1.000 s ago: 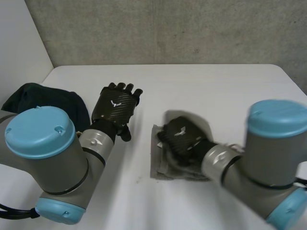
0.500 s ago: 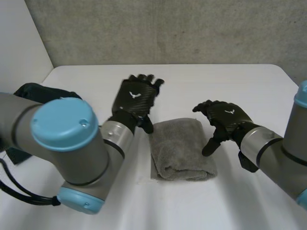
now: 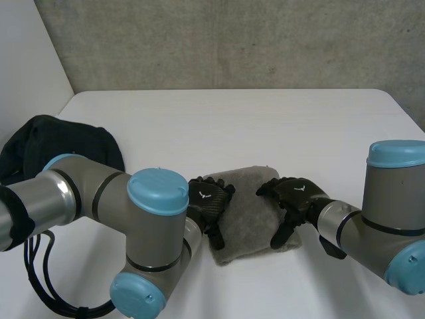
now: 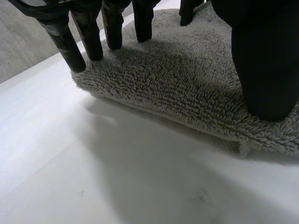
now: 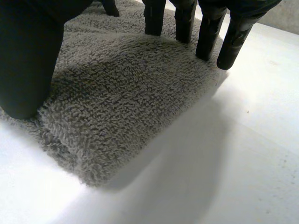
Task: Fold the laundry.
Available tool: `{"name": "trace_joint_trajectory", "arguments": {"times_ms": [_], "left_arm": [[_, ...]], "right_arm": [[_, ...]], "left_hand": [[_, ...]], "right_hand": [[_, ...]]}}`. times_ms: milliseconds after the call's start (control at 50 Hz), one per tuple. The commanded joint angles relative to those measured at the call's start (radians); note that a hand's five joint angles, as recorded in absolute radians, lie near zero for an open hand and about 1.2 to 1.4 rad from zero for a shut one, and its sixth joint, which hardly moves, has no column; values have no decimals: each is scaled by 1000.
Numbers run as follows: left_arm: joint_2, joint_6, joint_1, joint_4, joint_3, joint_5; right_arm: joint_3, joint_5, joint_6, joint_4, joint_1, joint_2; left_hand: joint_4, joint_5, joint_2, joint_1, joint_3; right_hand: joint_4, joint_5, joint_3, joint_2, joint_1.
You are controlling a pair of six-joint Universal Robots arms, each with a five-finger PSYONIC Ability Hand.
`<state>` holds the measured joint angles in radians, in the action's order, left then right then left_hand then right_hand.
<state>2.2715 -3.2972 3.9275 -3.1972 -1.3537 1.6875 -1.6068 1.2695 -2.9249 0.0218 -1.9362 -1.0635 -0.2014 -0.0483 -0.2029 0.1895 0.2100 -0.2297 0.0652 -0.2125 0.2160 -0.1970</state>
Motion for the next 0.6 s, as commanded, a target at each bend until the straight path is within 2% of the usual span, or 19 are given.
{"name": "trace_joint_trajectory", "arguments": {"times_ms": [20,160,300,340,460,600], "left_arm": [[-10,-16,0,0,10,0],[-61,-18,-2,0,19,0],[-265,-18,13,0,-11,3],[-322,-15,36,2,-21,4],[-553,-16,182,8,-100,17],[-754,-4,309,42,-162,12]], "right_arm": [[-2,-1,27,0,0,-10],[-1,1,29,-3,6,-56],[-4,39,13,-26,20,-278],[-1,88,12,-29,37,-344],[-2,221,9,-26,109,-479],[-30,260,10,-17,180,-619]], "left_hand": [[0,21,1,12,-8],[3,24,4,9,-11],[6,27,7,6,-14],[6,27,7,6,-14],[11,33,13,1,-20],[14,36,16,-2,-23]], "right_hand": [[55,-65,38,-42,22],[55,-65,38,-42,22],[55,-65,38,-42,22],[55,-65,38,-42,22],[55,-65,38,-42,22],[55,-65,38,-42,22]]}}
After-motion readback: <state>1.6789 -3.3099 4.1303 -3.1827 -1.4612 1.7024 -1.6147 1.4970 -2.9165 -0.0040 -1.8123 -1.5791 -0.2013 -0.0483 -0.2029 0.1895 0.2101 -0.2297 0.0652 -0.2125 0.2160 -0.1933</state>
